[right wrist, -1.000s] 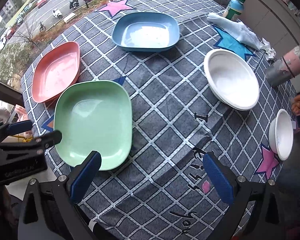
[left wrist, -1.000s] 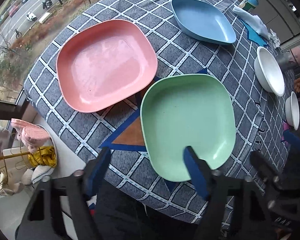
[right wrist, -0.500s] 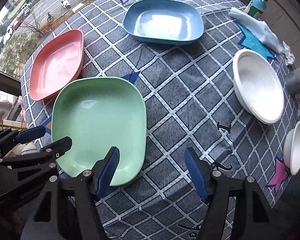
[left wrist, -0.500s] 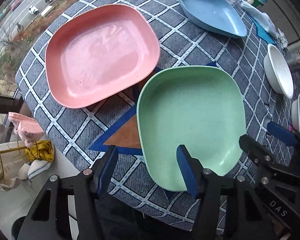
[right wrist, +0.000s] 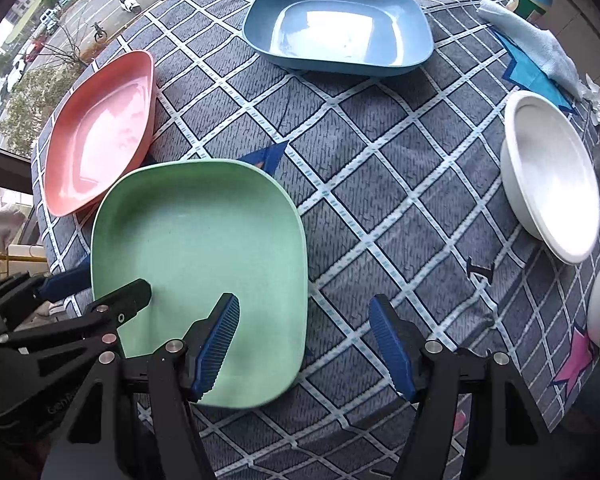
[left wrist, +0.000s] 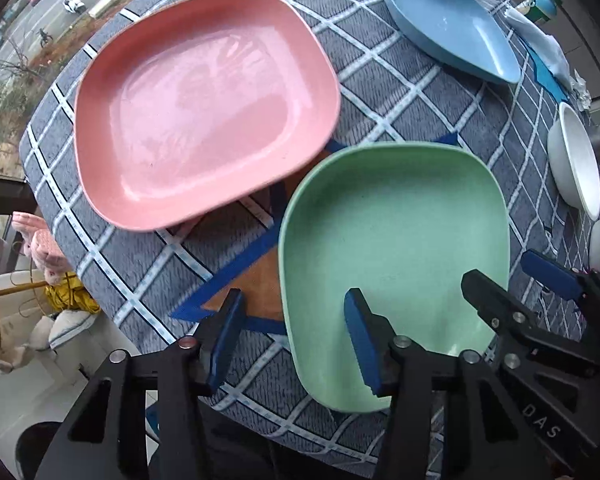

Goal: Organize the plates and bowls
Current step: 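Close the left gripper on the green plate rim while the right gripper closes beside it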

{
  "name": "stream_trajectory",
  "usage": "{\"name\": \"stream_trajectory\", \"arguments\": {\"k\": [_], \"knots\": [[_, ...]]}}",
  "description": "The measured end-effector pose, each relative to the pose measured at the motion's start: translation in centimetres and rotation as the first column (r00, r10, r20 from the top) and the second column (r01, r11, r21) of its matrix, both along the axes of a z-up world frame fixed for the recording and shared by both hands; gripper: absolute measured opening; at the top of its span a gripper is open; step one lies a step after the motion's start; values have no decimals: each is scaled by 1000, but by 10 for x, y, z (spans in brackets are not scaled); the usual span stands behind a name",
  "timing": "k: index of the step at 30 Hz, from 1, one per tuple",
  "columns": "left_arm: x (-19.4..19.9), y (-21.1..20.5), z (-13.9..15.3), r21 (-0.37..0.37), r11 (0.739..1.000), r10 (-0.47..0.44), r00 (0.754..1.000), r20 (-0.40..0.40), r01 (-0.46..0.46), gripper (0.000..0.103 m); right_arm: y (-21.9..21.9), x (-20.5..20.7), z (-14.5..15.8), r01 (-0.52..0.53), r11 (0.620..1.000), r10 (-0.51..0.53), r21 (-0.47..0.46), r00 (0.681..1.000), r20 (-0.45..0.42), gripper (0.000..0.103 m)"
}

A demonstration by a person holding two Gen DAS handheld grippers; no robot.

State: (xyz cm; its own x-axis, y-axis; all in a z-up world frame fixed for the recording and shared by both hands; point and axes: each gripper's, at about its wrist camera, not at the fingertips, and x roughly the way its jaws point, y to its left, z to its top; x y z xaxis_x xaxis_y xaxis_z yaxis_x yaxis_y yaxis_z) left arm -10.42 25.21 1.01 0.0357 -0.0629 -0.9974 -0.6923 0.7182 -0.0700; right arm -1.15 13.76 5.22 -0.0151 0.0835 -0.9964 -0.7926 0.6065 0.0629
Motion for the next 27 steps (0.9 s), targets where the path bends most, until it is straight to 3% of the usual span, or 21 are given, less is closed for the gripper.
{"name": "stream_trajectory", "arguments": {"k": [6,8,9,11,19,27], "knots": [[7,-1,3,16,1000,-19,1000,-6,19,46,11,2,-14,14,1000,-14,-4,999,-33,69],[9,-4,3,21,999,-34,999,0,34,39,14,3,-19,21,1000,-21,-1,999,-49,57],[10,-7,5,24,999,-44,999,4,44,29,14,2,-21,20,1000,-20,-6,998,-60,55],[16,-12,6,26,997,-68,998,9,68,23,17,-1,-23,12,1000,-12,3,999,-51,49],[23,-14,3,11,998,-56,998,5,56,16,10,7,-28,81,997,-81,4,994,-80,22],[30,-26,18,54,991,-123,992,-1,123,16,-12,3,-23,117,993,-115,19,988,-99,22]]}}
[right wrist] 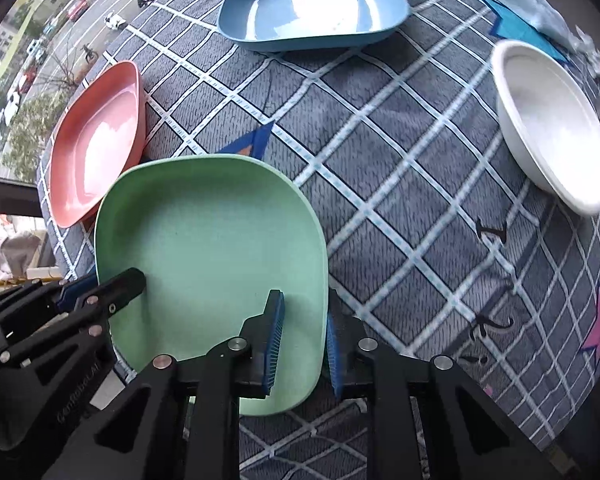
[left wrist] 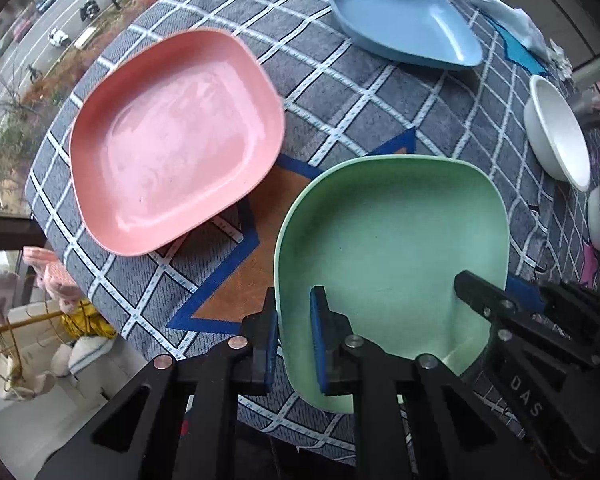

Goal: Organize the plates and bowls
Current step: 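Close the left gripper on the green plate rim while the right gripper closes beside it, then lift the green plate with both grippers and carry it over the pink plate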

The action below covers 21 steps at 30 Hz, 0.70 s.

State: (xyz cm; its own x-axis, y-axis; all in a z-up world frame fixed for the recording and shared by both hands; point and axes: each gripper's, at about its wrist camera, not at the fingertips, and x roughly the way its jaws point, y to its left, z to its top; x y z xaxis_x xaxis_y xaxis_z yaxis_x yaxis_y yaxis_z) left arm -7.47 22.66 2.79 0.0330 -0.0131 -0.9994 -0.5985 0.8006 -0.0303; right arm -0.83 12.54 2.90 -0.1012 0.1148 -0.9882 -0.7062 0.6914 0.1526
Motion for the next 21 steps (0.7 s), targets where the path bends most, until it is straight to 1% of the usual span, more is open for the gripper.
{"name": "stream_trajectory", "arguments": {"k": [3,7,10,11,14,21], "knots": [[2,-9,11,17,999,-35,999,3,35,16,-11,2,4,41,999,-41,13,999,-19,22],[-4,-16,32,32,997,-65,998,12,64,16,-21,5,14,68,997,-67,25,998,-13,22],[-1,-20,45,43,996,-81,996,20,80,16,-28,4,24,83,996,-82,31,997,-11,22],[0,-21,48,50,995,-90,996,24,88,16,-35,18,24,85,996,-85,32,996,-12,22],[4,-23,61,66,992,-109,994,31,106,16,-28,24,32,98,995,-98,35,995,-8,22],[0,-19,73,94,988,-129,990,47,125,17,-31,10,58,106,993,-107,52,994,8,22]]}}
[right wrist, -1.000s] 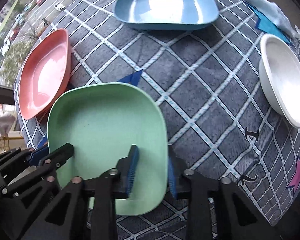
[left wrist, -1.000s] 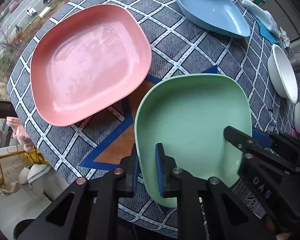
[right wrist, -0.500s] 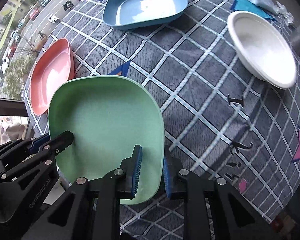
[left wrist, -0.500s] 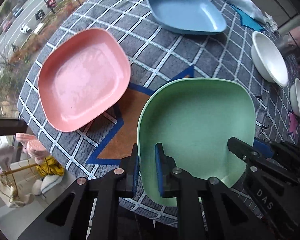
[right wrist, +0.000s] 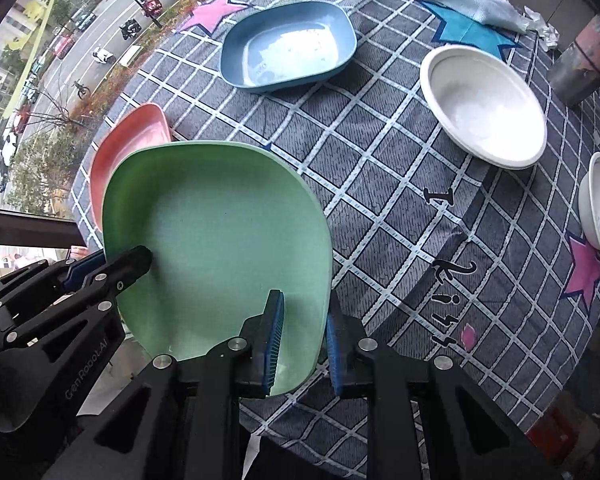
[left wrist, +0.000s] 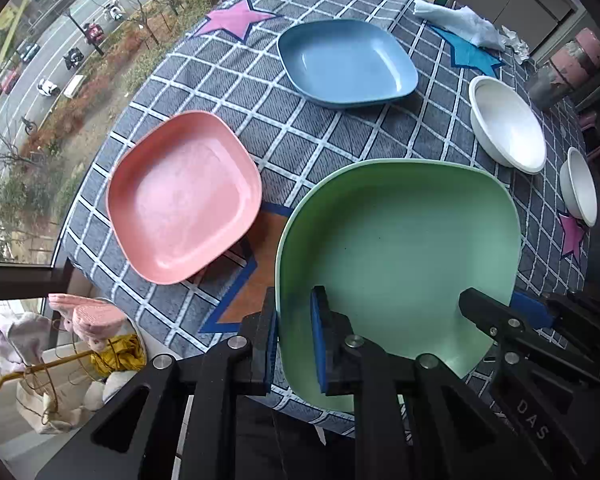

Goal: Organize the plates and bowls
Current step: 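Lift the green plate with both grippers and carry it over the pink plate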

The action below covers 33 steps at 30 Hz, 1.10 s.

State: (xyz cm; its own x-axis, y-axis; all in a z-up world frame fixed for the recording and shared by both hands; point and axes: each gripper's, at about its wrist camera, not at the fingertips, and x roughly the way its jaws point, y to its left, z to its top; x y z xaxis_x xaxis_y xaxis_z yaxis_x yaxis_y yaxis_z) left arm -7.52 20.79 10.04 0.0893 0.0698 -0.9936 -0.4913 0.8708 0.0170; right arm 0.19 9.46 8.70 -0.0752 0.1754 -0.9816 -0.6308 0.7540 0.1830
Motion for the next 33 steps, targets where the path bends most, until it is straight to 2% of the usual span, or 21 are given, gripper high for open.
{"name": "stream_trajectory", "arguments": {"k": [12,18,33], "knots": [[-10,17,16,11,1000,4,1000,19,-4,17,15,-14,26,-10,1000,9,29,999,32,22],[-22,35,18,-13,999,46,999,23,-45,17,28,-22,30,-35,999,34,20,999,27,22],[-59,109,19,-31,981,194,981,23,-193,17,127,-41,45,-174,985,171,19,981,90,22]]}}
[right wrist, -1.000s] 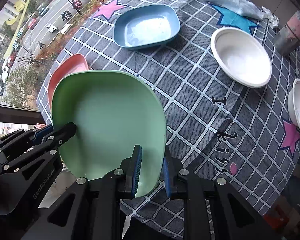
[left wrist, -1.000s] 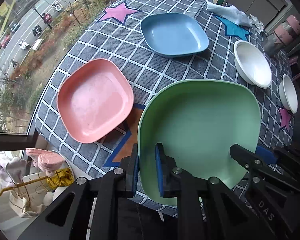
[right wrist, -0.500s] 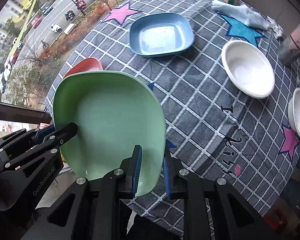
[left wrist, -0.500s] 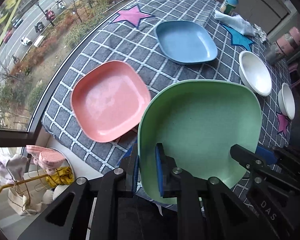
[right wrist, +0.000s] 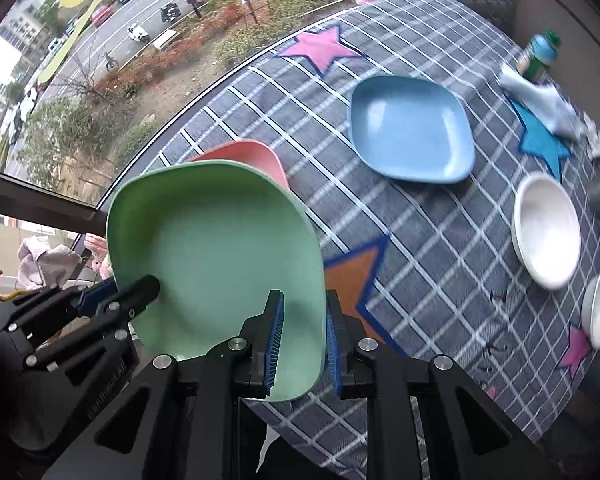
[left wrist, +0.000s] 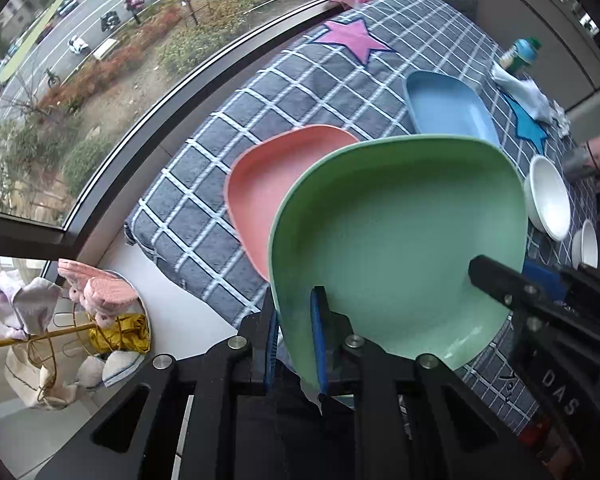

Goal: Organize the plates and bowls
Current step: 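Lift the green plate with both grippers and carry it over the pink plate, then lower the green plate onto the pink plate and open both grippers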

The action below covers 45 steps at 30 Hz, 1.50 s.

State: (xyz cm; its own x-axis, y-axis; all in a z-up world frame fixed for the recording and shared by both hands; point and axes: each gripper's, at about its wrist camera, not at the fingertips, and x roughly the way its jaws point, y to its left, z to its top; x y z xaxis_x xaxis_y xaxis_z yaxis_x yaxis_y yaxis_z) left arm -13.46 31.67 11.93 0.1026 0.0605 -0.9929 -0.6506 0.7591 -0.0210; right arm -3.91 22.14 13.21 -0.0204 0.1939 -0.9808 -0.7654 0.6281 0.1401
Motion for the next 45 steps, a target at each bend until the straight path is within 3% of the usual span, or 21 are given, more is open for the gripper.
{"name": "stream_trajectory", "arguments": {"k": [10,21,32,45], "knots": [[0,31,-15,-36,999,20,1000,-9,-21,17,44,2,-9,-24,999,24,-46,1000,12,22],[4,49,-34,-84,996,-6,1000,-28,4,17,62,3,-27,-4,995,5,-95,1000,4,22],[12,62,-42,-85,996,-24,999,-38,20,17,76,10,-36,23,994,-23,-110,1000,2,22],[25,64,-60,-93,994,-68,995,-80,60,19,98,14,-48,-12,993,13,-116,1000,11,22]]}}
